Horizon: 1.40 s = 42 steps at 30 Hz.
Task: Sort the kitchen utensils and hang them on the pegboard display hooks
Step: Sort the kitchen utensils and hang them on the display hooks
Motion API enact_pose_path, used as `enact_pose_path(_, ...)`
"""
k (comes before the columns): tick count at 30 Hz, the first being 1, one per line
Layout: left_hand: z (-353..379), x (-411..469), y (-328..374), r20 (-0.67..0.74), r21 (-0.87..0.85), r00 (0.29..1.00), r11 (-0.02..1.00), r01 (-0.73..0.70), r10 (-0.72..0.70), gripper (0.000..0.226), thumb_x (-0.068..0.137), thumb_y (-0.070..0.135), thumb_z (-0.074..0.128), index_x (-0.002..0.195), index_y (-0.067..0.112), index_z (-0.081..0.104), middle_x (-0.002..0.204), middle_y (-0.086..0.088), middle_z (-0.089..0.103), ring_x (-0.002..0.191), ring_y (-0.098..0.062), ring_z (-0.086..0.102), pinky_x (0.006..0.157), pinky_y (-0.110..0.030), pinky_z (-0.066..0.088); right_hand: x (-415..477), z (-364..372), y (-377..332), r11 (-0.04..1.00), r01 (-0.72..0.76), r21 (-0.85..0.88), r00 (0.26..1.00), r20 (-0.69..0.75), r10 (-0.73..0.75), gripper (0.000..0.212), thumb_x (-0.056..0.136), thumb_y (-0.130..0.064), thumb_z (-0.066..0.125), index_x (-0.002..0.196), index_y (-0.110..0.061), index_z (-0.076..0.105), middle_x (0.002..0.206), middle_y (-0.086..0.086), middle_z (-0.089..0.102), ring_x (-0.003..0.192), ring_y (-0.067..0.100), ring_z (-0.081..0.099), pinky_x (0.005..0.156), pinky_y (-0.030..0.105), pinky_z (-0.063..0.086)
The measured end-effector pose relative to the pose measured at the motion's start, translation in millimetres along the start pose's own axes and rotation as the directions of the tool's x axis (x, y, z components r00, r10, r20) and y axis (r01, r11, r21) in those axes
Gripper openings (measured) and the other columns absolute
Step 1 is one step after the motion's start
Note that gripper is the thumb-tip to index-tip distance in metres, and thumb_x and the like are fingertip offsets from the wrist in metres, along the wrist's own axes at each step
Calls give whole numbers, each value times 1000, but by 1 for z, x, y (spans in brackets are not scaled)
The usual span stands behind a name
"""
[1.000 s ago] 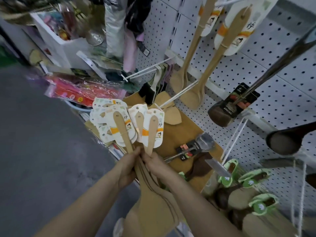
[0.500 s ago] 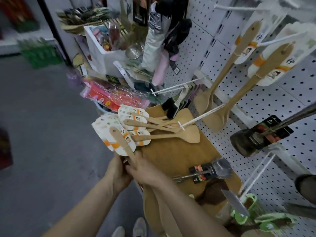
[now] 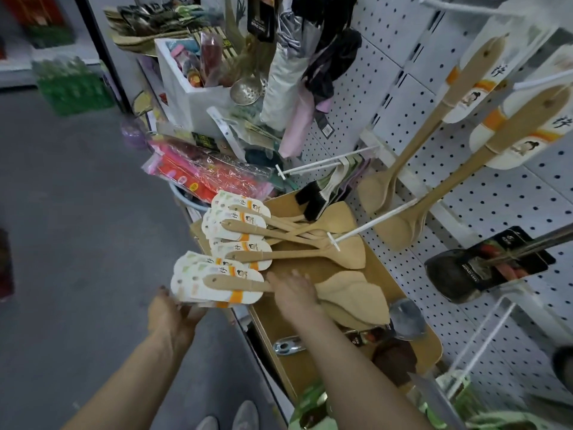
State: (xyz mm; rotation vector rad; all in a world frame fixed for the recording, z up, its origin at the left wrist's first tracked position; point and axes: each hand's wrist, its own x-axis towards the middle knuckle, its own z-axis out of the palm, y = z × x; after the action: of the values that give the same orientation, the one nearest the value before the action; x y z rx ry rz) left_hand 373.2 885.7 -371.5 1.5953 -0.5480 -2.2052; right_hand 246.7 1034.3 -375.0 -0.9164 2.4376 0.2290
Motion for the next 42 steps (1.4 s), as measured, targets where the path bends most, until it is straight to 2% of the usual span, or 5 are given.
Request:
enact_pose_path(10, 2, 48, -51, 68, 563, 994, 826, 33, -87, 56, 94, -10, 44, 142, 18, 44, 127, -9, 52, 84, -24, 56, 62, -36, 51, 32, 28, 29, 954, -180, -240, 977, -153, 146, 48, 87, -24, 62, 133, -29, 49, 141, 9, 37, 131, 32, 28, 104, 45, 30)
enact_pose_path(22, 24, 47, -48, 164, 555, 965, 828, 82, -205, 52, 95, -5, 49, 142, 15, 40, 130, -11, 52, 87, -24, 58, 71, -36, 51, 36, 44, 42, 914, -242, 324, 908, -255, 331, 59, 95, -4, 50, 148, -24, 33, 156, 12, 14, 139, 33, 20, 113, 37, 31)
enact_pose_path(27, 36, 40, -48, 175, 701, 960, 712, 36, -220, 18, 95, 2, 54, 92, 19, 50, 86, -4, 54, 72, -23, 50, 76, -41, 42, 22, 55, 39, 730, -421, 538, 795, -168, 582, 67, 89, -2, 60, 144, -23, 30, 151, 12, 21, 130, 28, 32, 101, 33, 41)
enact_pose_path(35, 42, 26, -24, 210, 743, 974, 661, -106, -80, 63, 91, 6, 61, 148, 16, 33, 145, -9, 44, 125, -30, 49, 103, -39, 42, 2, 25, 8, 847, -268, 458, 903, -188, 387, 60, 91, -6, 58, 144, -22, 34, 146, 7, 31, 129, 27, 37, 101, 33, 41)
enact_pose_path(42, 39, 12, 45, 355, 765, 932, 552, -332, 68, 40, 92, 11, 60, 132, 12, 52, 121, -7, 56, 101, -21, 56, 82, -31, 45, 13, -37, -52, 927, -39, 374, 952, -267, 147, 47, 92, -8, 53, 138, -20, 46, 137, 8, 44, 125, 28, 44, 99, 38, 43)
